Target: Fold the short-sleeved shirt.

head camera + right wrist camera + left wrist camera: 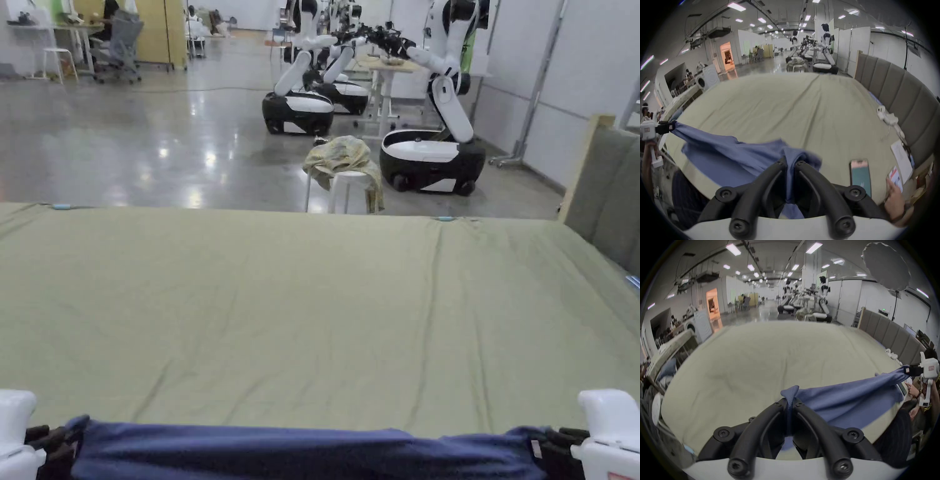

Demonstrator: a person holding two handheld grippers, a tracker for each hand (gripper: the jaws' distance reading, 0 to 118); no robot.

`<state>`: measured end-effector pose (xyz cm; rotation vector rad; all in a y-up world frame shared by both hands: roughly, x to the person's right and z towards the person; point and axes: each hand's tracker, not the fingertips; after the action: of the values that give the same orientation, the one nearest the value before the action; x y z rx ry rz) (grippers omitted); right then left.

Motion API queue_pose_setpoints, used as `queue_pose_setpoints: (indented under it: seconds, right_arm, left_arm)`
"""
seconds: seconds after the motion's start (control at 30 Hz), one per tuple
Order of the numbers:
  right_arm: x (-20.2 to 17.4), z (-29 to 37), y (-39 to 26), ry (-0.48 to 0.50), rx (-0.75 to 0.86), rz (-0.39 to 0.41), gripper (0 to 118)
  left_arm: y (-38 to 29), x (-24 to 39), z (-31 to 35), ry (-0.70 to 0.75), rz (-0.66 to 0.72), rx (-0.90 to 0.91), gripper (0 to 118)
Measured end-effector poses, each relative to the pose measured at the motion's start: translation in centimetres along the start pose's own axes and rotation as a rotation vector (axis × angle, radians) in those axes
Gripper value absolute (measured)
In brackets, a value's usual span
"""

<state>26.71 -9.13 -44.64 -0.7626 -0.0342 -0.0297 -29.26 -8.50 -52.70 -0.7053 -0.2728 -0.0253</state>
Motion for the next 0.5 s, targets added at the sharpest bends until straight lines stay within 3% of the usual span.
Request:
queue_pose_setpoints:
  seconds: [0.1,0.13,0.17,0.2,0.23,0.27,0.4,0.5]
  right_arm:
    - [-0.9,-1.2,-5.6,-0.043,-0.105,0.019,8]
    - [-1.0,-2.1,-7.2,-0.045,-0.132,0.008,9]
    - [-1.0,-2.8,-8.2,-0.053,-0.139,-0.011,20]
    - [-0.9,-3.1,-8.9,-0.053,-0.131,-0.029,45]
    - [-0.9,-2.9,-9.3,-0.044,-0.105,-0.060,95]
    - [-0.9,-2.1,-9.0,-0.040,-0.058,-0.094,115]
    - [-2.5,2.9,-6.5,-0.028,0.255,-0.142,116]
    - [-5.4,5.2,-4.5,0.054,0.463,-0.140,116]
  left_arm:
    - [-5.0,-0.4,-1.0,-0.009,0.038,-0.129,6]
    - [-6.3,-0.4,-1.9,-0.003,0.052,-0.160,10]
    - [-7.1,-0.4,-2.4,0.005,0.060,-0.174,23]
    - [-7.6,-0.1,-2.7,0.020,0.054,-0.165,44]
    - [-7.7,0.5,-2.6,0.052,0.036,-0.131,74]
    - [-7.6,1.1,-2.2,0.072,0.024,-0.079,84]
    - [-5.2,4.7,2.0,0.093,-0.018,0.236,85]
    - [-3.1,8.4,2.5,0.056,-0.063,0.370,85]
